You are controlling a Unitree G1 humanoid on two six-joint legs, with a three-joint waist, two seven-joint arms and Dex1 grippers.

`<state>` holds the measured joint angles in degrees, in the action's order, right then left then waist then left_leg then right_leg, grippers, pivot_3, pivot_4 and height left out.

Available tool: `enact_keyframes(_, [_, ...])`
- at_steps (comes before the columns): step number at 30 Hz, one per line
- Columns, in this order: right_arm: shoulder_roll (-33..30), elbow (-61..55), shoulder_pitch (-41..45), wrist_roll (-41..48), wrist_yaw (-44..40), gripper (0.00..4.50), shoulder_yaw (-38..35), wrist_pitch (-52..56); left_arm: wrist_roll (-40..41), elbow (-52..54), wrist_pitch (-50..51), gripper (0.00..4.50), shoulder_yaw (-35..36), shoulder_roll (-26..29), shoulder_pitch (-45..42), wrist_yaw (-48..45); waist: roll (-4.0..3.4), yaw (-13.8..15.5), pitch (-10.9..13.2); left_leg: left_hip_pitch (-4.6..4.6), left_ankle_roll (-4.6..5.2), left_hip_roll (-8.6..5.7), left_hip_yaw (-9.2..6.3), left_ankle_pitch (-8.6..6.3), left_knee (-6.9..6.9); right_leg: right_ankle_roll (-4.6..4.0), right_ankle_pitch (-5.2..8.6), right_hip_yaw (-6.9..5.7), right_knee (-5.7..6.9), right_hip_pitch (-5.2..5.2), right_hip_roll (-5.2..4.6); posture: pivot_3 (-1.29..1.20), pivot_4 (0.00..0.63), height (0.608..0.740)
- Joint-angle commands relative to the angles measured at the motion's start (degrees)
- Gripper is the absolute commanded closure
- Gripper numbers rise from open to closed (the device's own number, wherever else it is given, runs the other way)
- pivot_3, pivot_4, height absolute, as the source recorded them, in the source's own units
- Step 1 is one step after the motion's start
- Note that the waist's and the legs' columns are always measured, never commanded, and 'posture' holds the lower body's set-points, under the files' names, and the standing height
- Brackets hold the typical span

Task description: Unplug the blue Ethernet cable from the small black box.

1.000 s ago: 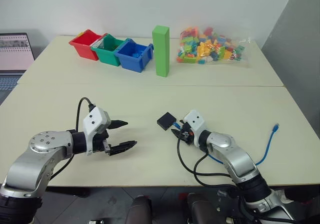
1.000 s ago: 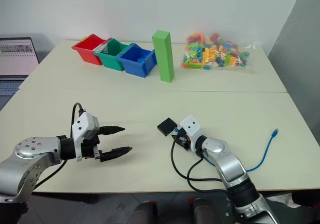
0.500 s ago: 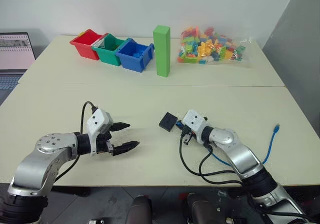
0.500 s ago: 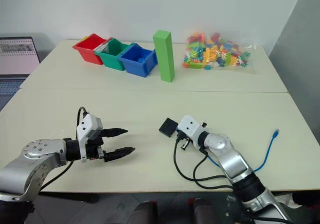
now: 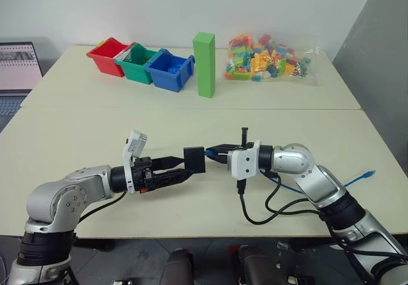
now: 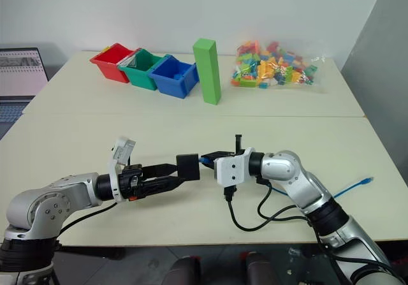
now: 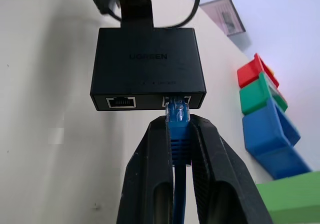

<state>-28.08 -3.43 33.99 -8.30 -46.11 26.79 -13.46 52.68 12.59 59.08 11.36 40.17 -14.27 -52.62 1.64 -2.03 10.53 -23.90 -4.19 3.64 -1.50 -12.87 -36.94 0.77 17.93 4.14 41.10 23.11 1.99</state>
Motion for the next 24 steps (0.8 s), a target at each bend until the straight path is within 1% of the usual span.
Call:
enact_keyframes(1, [0.75,-1.50,1.56,-0.32,-0.44,4.31,-1.08,-1.67,3.35,0.39,1.58,0.00,2.23,-1.13,-1.05,1.74,0.00,0.00,0.00,0.00,0.00,0.00,0.00,0.00,0.00,0.00,0.00,0.00,0.01,0.00,0.00,0.00,0.150,0.740])
enact_keyframes(3, [0.93,-1.58,1.63,-0.48,-0.50,4.31,-1.16,-1.79,3.99,0.43,1.96,0.00,2.38,-1.41,-1.03,2.31,0.00,0.04,0.00,0.00,0.00,-0.01,0.00,0.00,0.00,-0.01,0.00,0.00,0.01,0.00,-0.01,0.00,0.150,0.740])
enact_keyframes(4, [0.94,-1.64,1.65,-0.65,-0.52,4.31,-1.14,-1.95,4.58,0.40,2.17,0.38,2.57,-1.71,-1.02,2.57,0.00,0.05,0.00,0.00,-0.01,-0.01,-0.01,0.00,-0.01,-0.01,0.00,0.00,0.01,0.00,-0.02,0.00,0.150,0.740])
enact_keyframes(5, [0.95,-1.65,1.66,-0.80,-0.53,4.31,-1.14,-2.10,5.21,0.34,2.38,0.48,2.73,-1.99,-1.03,2.75,0.00,0.06,0.00,0.00,-0.01,-0.01,-0.01,0.00,-0.01,-0.01,0.00,0.00,0.01,0.00,-0.02,0.00,0.150,0.740])
enact_keyframes(8, [0.96,-1.60,1.77,-1.53,-0.46,4.31,-1.08,-2.74,6.56,0.32,2.99,1.13,2.94,-2.38,-1.08,3.14,0.00,0.07,0.00,0.00,-0.01,-0.01,0.00,0.00,-0.01,-0.01,0.00,0.01,0.01,0.00,-0.02,0.00,0.150,0.740])
enact_keyframes(15, [1.41,-1.29,1.77,-2.54,0.06,4.31,-1.42,-3.88,7.64,0.18,3.42,2.47,2.94,-2.21,-1.03,3.70,0.00,0.07,0.00,0.00,-0.01,-0.01,0.00,0.01,-0.01,-0.01,-0.01,0.01,0.01,0.00,-0.02,0.00,0.150,0.740])
enact_keyframes(20, [1.61,-1.07,1.73,-3.05,0.35,4.31,-1.59,-4.70,7.77,0.00,3.56,3.60,2.65,-1.86,-0.75,3.47,0.00,0.09,0.00,0.00,-0.01,-0.01,-0.01,0.01,-0.01,-0.01,-0.01,0.00,0.01,0.00,-0.02,0.00,0.150,0.740])
enact_keyframes(21, [1.45,-1.04,1.75,-3.38,0.02,4.31,-1.37,-4.75,7.92,-0.10,3.62,3.71,2.69,-1.85,-0.74,3.52,0.00,0.09,0.00,0.00,-0.01,-0.01,0.00,0.01,-0.01,-0.01,-0.01,0.01,0.01,0.00,-0.02,0.00,0.150,0.740])
enact_keyframes(24, [1.39,-1.09,1.56,-3.82,0.01,4.31,-1.48,-4.64,8.23,-0.52,3.91,3.71,2.82,-1.78,-0.94,3.64,0.00,0.09,0.00,0.00,-0.01,-0.01,0.00,0.01,-0.01,-0.01,-0.01,0.01,0.01,0.00,-0.02,0.00,0.150,0.740])
